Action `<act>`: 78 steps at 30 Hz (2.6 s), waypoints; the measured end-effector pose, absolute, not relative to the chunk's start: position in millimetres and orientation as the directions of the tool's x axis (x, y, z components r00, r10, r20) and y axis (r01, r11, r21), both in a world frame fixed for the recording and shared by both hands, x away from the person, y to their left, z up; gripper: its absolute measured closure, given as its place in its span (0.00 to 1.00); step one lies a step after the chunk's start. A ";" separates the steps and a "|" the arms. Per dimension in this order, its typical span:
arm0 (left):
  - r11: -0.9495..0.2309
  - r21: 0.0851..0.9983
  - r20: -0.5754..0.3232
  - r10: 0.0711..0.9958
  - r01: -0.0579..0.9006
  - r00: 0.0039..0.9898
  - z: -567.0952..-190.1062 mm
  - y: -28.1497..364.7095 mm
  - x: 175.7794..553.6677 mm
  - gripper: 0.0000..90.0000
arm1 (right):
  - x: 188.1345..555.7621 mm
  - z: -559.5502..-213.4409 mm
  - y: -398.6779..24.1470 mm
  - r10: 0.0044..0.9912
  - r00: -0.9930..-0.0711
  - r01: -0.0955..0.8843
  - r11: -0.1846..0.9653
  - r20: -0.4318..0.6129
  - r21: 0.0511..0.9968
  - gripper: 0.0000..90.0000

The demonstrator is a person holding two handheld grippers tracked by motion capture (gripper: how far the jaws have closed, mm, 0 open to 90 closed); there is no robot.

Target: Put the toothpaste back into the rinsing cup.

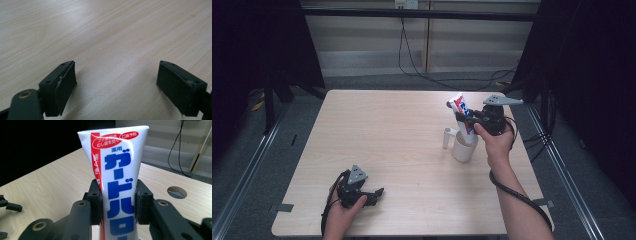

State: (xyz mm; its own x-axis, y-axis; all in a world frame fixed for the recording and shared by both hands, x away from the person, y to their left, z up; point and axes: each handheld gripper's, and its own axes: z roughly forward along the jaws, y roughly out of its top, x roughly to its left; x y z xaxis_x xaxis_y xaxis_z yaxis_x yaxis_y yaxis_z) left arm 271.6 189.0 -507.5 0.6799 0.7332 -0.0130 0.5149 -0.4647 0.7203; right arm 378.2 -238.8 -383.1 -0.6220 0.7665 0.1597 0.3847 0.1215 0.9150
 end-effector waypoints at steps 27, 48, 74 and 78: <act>-0.465 0.720 -0.012 0.733 0.515 0.680 -507.5 189.1 271.5 0.18 | 374.7 -394.7 -245.4 0.771 -0.617 0.387 0.119 0.161 0.914 0.70; -0.465 0.720 -0.013 0.733 0.515 0.680 -507.5 189.0 271.6 0.18 | 368.0 -406.1 -251.3 0.776 -0.611 0.392 0.122 0.159 0.912 0.69; -0.465 0.721 -0.013 0.733 0.514 0.680 -507.5 189.0 271.6 0.18 | 359.1 -421.1 -254.4 0.780 -0.609 0.422 0.164 0.145 0.891 0.67; -0.455 0.725 -0.018 0.738 0.517 0.675 -507.8 188.6 271.4 0.18 | 358.3 -421.5 -255.2 0.782 -0.608 0.424 0.169 0.141 0.890 0.67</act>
